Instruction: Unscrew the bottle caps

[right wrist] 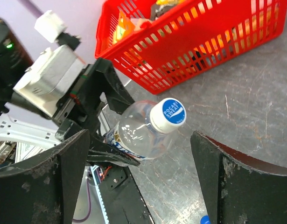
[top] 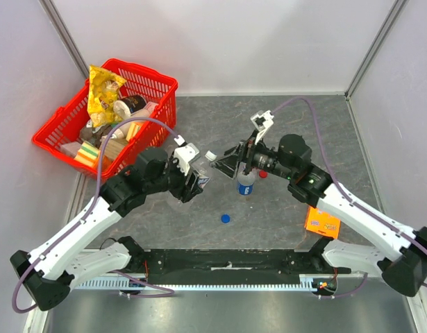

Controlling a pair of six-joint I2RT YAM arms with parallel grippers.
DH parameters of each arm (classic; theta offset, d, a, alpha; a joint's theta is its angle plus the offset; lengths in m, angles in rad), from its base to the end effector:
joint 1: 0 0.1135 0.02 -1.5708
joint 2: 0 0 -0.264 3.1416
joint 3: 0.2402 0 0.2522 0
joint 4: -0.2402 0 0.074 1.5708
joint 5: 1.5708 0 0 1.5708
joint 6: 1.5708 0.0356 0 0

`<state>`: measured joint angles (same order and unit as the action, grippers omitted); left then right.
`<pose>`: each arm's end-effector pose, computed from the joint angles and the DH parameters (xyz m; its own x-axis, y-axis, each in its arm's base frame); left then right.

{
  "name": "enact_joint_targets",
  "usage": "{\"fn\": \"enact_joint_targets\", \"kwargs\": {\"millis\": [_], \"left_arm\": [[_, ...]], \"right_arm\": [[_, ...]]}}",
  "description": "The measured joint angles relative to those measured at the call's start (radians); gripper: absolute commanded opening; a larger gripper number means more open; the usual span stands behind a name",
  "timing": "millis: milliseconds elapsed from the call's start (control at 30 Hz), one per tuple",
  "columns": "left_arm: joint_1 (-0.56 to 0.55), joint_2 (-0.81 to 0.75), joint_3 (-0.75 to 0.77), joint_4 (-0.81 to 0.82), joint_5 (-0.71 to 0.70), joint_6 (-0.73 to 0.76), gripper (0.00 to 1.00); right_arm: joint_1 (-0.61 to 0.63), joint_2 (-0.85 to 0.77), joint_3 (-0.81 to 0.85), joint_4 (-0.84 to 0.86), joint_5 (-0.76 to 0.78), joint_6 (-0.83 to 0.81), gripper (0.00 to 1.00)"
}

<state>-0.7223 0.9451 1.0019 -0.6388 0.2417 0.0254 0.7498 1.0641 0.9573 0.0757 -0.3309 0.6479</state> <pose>0.1423 -0.1368 0.3416 -0.3922 0.3784 -0.8384 0.8021 0.5869 -0.1103 0.1747 0.1785 0.3745 -0.5505 0.2673 -0.7909 -0.6897 0.3882 0.6113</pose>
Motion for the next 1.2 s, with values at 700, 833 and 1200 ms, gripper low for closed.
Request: {"fn": "enact_joint_targets", "kwargs": {"millis": [700, 833, 1200], "left_arm": [[-0.005, -0.101, -0.115, 0.05, -0.206, 0.015, 0.02], [-0.005, -0.102, -0.117, 0.051, -0.211, 0.018, 0.02], [-0.005, -0.105, -0.121, 0.051, -0.214, 0.022, 0.02]], "right_arm": [[-0.007, 0.296, 0.027, 0.2, -0.014, 0.245, 0.65], [-0.012, 0.336, 0.027, 0.245, -0.026, 0.294, 0.61], [-0.022, 0.359, 0.027, 0.351, -0.055, 0.381, 0.5]]}}
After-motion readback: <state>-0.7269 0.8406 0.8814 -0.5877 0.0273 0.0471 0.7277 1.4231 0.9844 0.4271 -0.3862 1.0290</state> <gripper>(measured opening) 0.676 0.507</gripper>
